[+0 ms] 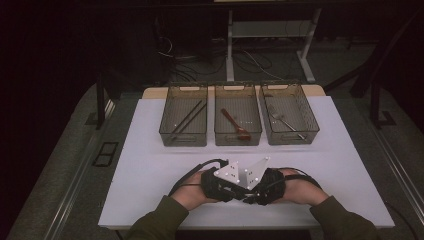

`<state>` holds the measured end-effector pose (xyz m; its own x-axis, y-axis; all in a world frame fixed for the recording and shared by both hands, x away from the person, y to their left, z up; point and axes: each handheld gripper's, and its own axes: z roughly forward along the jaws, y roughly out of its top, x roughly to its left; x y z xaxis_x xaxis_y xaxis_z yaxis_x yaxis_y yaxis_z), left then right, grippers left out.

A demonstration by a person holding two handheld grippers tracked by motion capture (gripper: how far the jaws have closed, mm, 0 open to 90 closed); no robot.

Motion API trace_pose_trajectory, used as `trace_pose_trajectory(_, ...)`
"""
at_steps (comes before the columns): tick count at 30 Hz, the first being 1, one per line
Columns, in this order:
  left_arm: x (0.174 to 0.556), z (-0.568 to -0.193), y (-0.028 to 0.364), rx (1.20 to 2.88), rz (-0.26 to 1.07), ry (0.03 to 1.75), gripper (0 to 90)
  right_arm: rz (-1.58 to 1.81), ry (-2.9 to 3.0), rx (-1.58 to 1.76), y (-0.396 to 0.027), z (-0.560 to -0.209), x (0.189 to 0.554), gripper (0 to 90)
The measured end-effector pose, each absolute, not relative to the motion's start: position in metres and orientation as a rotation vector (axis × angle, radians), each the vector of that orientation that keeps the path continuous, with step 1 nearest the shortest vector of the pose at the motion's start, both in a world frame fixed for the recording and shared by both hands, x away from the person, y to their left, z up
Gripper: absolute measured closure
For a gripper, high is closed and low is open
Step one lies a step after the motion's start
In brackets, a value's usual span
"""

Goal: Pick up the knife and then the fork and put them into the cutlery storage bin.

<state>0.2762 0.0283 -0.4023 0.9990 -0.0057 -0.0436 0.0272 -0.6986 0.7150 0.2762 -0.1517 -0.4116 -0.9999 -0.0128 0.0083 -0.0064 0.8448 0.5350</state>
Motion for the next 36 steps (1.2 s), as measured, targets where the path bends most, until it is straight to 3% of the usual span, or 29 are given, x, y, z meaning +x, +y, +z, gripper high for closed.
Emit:
trace_pose_trajectory(13, 0.277, -0.404, 0.029, 2.325, -0.043, -0.011, 77.7, -0.871, -3.015, 0.033, -0.152, -0.411, 0.274, 77.2)
trace_pose_trajectory(25, 0.289, -0.391, 0.077, 2.172, -0.018, 0.213, 51.0, -0.872, -3.047, -0.09, -0.173, -0.417, 0.287, 77.2)
trace_pose_trajectory(36, 0.287, -0.394, 0.135, 2.061, 0.087, 0.432, 39.7, -0.911, -3.043, -0.31, -0.207, -0.416, 0.301, 77.1)
